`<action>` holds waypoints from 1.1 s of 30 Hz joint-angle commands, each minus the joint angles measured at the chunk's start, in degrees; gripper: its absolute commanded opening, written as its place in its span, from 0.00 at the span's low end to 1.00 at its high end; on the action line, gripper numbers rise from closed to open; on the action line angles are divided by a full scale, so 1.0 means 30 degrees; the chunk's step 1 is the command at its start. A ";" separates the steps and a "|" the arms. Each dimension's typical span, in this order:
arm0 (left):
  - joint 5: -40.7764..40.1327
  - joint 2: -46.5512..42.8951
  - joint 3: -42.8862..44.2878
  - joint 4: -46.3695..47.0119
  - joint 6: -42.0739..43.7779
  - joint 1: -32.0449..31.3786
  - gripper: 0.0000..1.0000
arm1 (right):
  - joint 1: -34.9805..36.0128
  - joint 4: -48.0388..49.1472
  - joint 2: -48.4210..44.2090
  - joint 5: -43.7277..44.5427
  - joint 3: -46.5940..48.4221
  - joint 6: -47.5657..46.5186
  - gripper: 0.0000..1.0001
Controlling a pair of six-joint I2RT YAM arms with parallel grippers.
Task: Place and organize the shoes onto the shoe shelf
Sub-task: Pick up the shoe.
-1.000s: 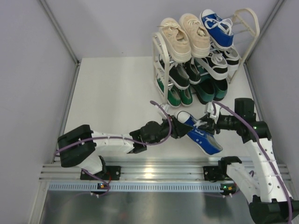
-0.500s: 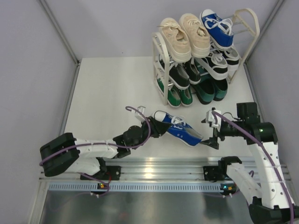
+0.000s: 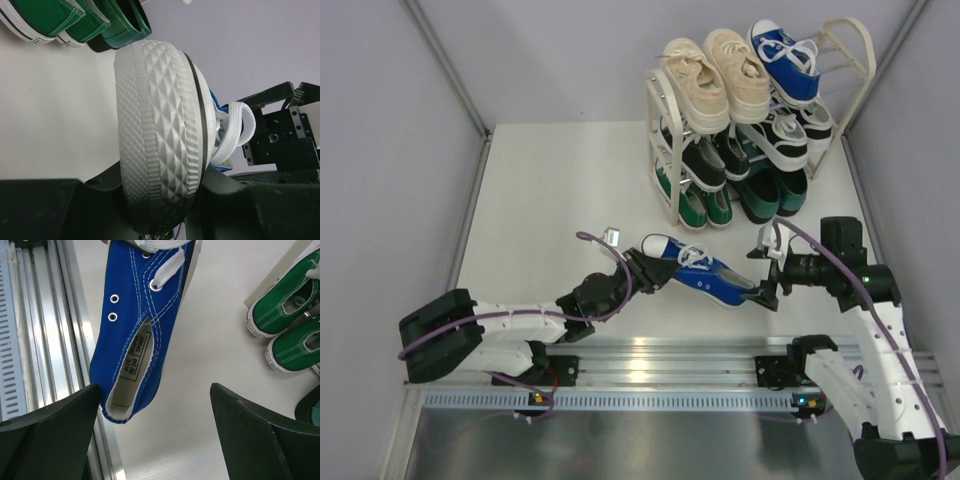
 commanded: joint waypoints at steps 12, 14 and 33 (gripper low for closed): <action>0.0770 0.0046 0.0652 0.6488 -0.0045 0.0009 0.00 | 0.2540 0.4698 0.1349 0.0323 -0.0512 0.6246 0.79; 0.0711 -0.0071 0.0856 0.6547 0.0188 0.0009 0.00 | 0.3066 0.5137 0.1467 0.0763 -0.0571 0.6598 0.77; 0.0095 -0.1621 0.0126 0.5177 0.0805 0.0009 0.74 | 0.2985 0.3907 0.1119 0.2492 0.3528 0.8061 0.00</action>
